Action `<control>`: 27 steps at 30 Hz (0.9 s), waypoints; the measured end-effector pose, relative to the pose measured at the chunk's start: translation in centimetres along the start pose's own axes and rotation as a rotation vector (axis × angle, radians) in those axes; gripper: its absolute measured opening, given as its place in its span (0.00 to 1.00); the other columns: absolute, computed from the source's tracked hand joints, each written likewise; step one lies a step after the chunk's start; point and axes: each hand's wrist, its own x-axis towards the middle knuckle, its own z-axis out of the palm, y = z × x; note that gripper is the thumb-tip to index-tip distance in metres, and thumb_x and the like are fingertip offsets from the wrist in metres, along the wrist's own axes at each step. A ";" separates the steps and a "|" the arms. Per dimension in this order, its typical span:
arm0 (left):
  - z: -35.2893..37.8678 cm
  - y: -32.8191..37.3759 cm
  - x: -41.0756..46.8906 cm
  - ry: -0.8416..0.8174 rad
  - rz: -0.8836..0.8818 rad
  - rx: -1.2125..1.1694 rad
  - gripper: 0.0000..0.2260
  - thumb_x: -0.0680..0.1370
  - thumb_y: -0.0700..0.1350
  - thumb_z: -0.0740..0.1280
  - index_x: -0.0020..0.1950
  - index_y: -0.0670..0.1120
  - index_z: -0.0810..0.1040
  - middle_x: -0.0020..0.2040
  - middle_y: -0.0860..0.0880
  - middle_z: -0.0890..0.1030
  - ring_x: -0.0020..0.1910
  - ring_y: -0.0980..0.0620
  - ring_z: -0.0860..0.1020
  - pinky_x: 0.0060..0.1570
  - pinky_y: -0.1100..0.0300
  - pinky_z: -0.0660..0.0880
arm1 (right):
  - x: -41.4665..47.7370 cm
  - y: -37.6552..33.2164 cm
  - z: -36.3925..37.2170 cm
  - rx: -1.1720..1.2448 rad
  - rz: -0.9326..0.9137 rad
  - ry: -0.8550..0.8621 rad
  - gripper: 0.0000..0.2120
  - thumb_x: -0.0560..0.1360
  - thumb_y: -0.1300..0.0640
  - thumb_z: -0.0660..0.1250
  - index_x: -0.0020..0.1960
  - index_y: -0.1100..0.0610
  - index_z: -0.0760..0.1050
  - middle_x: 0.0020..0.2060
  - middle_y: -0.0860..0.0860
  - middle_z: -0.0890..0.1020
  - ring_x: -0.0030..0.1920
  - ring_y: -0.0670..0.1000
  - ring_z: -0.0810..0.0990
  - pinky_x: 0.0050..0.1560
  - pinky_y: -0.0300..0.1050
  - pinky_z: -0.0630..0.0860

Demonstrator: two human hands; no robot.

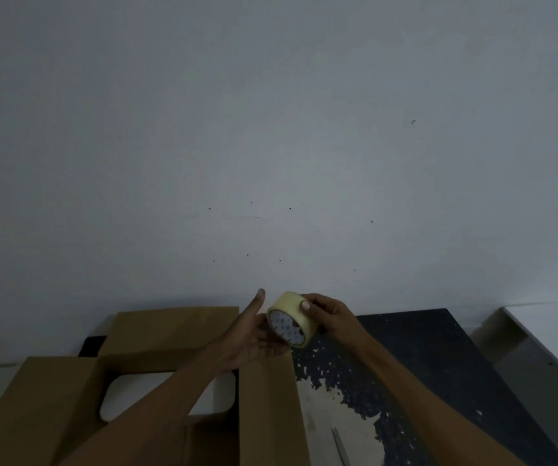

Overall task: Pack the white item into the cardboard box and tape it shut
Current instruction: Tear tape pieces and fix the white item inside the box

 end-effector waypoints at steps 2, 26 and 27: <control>0.3 -0.2 -0.2 -0.045 -0.006 0.046 0.35 0.73 0.71 0.60 0.65 0.43 0.76 0.60 0.37 0.81 0.59 0.38 0.80 0.61 0.44 0.76 | 0.3 0.0 0.4 -0.020 0.010 0.008 0.12 0.79 0.53 0.65 0.58 0.58 0.80 0.51 0.56 0.84 0.52 0.54 0.82 0.51 0.46 0.80; 0.1 0.4 -1.0 0.066 0.426 0.369 0.19 0.78 0.63 0.61 0.65 0.57 0.77 0.63 0.48 0.79 0.58 0.49 0.80 0.57 0.49 0.80 | 0.2 -0.5 0.9 -0.016 0.049 -0.041 0.14 0.79 0.52 0.64 0.60 0.57 0.79 0.51 0.55 0.84 0.51 0.54 0.83 0.48 0.43 0.80; 0.1 0.7 -1.3 0.000 0.454 0.418 0.18 0.77 0.61 0.63 0.65 0.59 0.76 0.64 0.50 0.78 0.60 0.49 0.79 0.58 0.48 0.79 | 0.4 -0.6 0.9 -0.036 0.047 -0.043 0.14 0.79 0.51 0.65 0.60 0.57 0.79 0.51 0.55 0.85 0.52 0.54 0.83 0.51 0.46 0.81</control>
